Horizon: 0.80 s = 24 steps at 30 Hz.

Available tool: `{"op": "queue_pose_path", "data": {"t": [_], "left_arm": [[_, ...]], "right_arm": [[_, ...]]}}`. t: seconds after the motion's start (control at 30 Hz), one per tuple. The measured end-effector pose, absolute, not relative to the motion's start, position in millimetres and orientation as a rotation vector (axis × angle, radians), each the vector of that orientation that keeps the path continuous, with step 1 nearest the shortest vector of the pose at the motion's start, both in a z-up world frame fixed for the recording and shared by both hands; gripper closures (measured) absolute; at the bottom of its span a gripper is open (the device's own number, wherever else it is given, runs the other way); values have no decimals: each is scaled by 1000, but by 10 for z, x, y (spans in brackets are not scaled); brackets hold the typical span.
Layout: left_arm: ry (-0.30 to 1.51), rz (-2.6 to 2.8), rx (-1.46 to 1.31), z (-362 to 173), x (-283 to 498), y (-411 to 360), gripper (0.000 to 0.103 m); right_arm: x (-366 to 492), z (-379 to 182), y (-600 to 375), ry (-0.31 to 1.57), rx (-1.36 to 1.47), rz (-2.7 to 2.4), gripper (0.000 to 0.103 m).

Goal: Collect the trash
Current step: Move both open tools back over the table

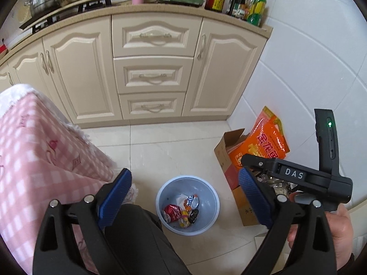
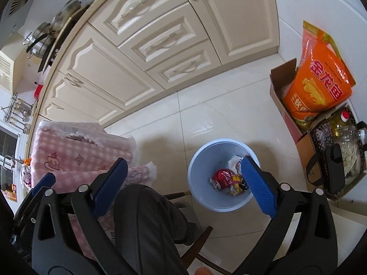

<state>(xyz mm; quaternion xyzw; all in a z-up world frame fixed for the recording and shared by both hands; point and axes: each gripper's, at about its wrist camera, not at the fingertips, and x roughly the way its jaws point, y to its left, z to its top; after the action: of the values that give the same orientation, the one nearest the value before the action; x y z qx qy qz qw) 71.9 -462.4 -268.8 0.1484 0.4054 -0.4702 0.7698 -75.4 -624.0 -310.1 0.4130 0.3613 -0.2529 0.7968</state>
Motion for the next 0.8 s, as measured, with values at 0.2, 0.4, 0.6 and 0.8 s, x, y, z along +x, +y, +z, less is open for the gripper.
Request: {"op": "queue_pose_path", "data": {"t": [0.2,0.4,0.6,0.8], "left_arm": [[786,-1025,272,-2265,657,-4375,11],[714,-990,200,-1836,758,-3926,11],[636,-914,123,-1467,961,-3272,11],[564,-802,52,-1194,1191,-2526,11]], "right_arm": [[-643,-2678,-6055,725,818,-508,6],[-399,-2192,-5700,676,721,-440,6],[-7,-1708,-5204,639,612,-331,6],[406,-1311,-4638,610,505,-208,6]]}}
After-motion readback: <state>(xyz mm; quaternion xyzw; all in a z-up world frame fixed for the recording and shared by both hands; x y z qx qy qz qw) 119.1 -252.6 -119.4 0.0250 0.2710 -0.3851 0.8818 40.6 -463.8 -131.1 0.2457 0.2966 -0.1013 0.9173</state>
